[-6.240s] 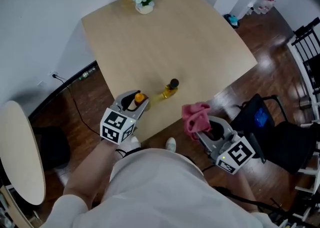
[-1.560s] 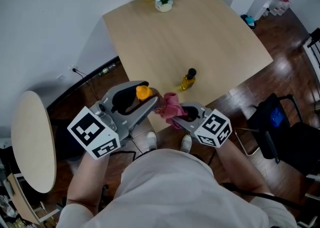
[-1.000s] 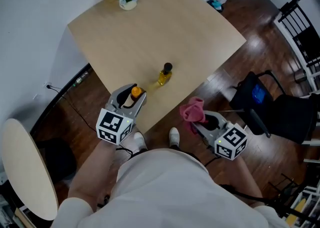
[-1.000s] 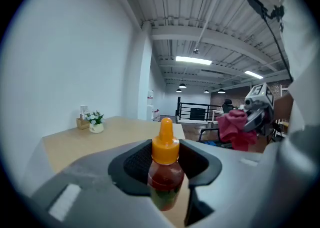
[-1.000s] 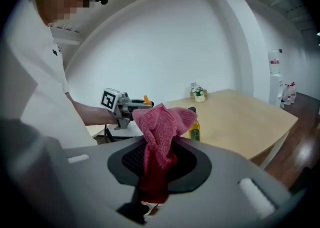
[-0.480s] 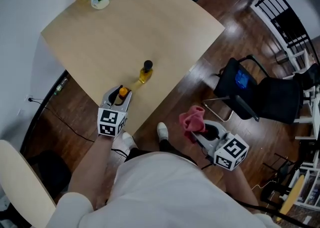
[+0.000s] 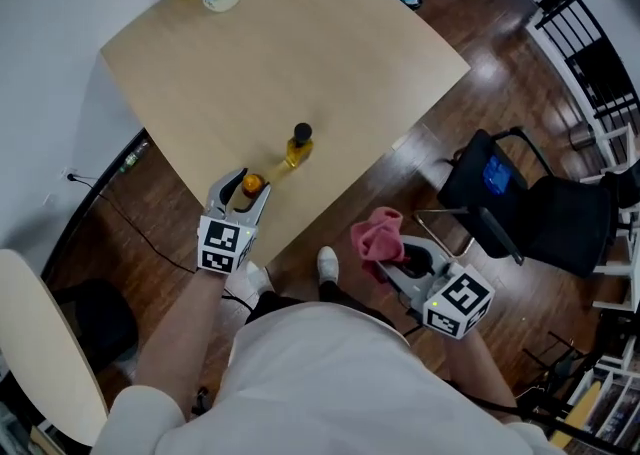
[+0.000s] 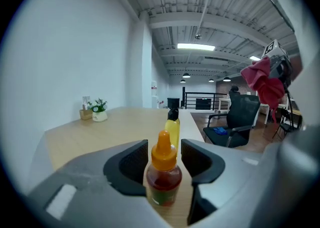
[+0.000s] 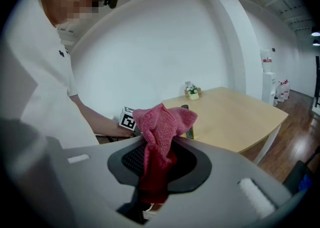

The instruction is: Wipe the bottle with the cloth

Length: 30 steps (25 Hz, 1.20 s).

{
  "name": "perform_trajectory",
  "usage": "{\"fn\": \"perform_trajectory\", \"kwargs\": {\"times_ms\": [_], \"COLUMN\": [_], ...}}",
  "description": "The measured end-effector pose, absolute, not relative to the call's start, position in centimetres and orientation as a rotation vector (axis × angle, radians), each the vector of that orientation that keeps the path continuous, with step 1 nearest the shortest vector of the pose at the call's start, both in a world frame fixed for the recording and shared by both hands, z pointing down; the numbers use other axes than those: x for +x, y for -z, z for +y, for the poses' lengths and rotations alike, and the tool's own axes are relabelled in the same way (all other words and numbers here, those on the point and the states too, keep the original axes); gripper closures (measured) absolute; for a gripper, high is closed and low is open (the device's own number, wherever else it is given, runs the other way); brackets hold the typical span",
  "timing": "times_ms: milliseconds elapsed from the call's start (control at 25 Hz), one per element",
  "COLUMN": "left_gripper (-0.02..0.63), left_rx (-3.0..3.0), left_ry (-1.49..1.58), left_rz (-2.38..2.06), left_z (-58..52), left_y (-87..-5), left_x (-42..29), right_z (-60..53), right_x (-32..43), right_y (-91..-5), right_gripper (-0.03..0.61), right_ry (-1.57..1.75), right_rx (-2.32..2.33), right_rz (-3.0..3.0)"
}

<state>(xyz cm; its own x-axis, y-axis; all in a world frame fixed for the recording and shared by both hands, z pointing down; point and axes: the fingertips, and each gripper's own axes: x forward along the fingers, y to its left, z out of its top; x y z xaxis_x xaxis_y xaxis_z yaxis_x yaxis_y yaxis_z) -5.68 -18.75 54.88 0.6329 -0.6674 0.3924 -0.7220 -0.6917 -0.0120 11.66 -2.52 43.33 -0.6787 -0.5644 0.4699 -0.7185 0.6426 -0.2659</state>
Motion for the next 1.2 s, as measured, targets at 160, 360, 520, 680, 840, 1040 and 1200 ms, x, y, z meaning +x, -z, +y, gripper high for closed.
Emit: {"fn": "perform_trajectory", "kwargs": {"times_ms": [160, 360, 520, 680, 840, 1040, 1200], "left_gripper": [0.387, 0.388, 0.439, 0.453, 0.453, 0.454, 0.466], "left_rx": [2.676, 2.586, 2.449, 2.419, 2.593, 2.725, 2.719], "left_ry": [-0.633, -0.707, -0.686, -0.586, -0.670, -0.607, -0.441], "left_rz": [-1.272, -1.443, -1.537, -1.517, -1.400, -1.301, -1.231], "left_z": [-17.5, -14.3, -8.4, -3.6, 0.2, 5.3, 11.7], "left_y": [-53.9, -52.6, -49.3, -46.6, -45.1, -42.6, -41.7], "left_x": [-7.2, -9.1, -8.9, -6.4, -3.3, -2.1, -3.9], "right_z": [-3.7, -4.7, -3.7, -3.1, -1.2, 3.8, 9.9], "right_x": [11.7, 12.2, 13.0, 12.6, 11.7, 10.8, 8.9], "right_y": [-43.5, -44.7, -45.7, -46.3, -45.4, -44.6, -44.0], "right_gripper": [0.488, 0.488, 0.488, 0.488, 0.488, 0.488, 0.488], "right_ry": [-0.549, -0.500, -0.511, -0.463, -0.433, -0.416, -0.379], "right_rx": [0.895, 0.719, 0.547, 0.437, 0.438, 0.496, 0.584], "right_rz": [-2.577, -2.642, -2.677, -2.713, -2.739, -2.730, -2.711]}}
